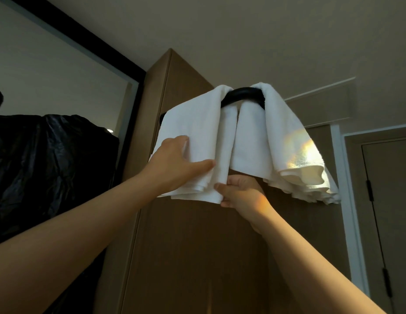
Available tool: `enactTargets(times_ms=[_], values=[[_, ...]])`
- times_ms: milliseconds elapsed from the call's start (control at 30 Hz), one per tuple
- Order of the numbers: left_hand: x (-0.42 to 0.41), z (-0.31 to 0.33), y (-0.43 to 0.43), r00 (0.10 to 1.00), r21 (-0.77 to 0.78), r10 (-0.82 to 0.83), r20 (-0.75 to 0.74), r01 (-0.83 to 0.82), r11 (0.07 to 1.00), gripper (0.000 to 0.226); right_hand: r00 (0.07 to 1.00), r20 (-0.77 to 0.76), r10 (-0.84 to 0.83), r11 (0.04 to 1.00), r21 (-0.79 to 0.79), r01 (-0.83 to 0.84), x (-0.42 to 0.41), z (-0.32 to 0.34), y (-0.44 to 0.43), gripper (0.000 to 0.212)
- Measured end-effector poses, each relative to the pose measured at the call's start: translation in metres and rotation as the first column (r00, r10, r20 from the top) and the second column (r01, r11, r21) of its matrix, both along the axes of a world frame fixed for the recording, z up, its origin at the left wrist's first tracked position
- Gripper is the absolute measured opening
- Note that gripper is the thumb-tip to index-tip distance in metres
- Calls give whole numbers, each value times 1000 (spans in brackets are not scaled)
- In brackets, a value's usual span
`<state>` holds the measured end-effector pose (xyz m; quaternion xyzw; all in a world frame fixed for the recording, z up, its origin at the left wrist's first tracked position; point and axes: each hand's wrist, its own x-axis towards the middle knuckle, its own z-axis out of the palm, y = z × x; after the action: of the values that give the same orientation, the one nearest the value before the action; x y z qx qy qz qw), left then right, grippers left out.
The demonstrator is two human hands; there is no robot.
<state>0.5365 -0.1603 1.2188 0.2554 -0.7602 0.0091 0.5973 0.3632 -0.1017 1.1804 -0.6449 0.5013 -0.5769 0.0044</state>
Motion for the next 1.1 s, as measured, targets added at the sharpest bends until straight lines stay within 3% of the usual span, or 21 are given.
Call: enactTargets(times_ms=[200,400,700,800,933,1000,1100], values=[[-7,-13,7,974,-128,-57,219,86,988,43,973,-178,-145,974,-200,109,4,-8,8,30],[0,-27,2,992,-154,-127,-19,122,980,11,986,-124,-109,982,-165,87,9,-9,7,32],[10,-36,10,976,-83,-208,64,213,974,12,990,-92,-109,981,-173,92,19,-5,19,36],[20,-42,11,983,-89,-179,51,183,979,23,976,-109,-191,969,-181,170,14,-8,29,31],[35,-45,22,974,-135,72,215,-43,990,49,908,-184,-377,901,-300,313,4,-11,55,12],[42,-47,30,944,-186,176,281,-126,974,57,861,-231,-453,866,-343,364,-1,-12,69,16],[46,-49,43,930,-287,271,250,-196,938,37,800,-267,-537,819,-393,418,-8,-13,96,24]])
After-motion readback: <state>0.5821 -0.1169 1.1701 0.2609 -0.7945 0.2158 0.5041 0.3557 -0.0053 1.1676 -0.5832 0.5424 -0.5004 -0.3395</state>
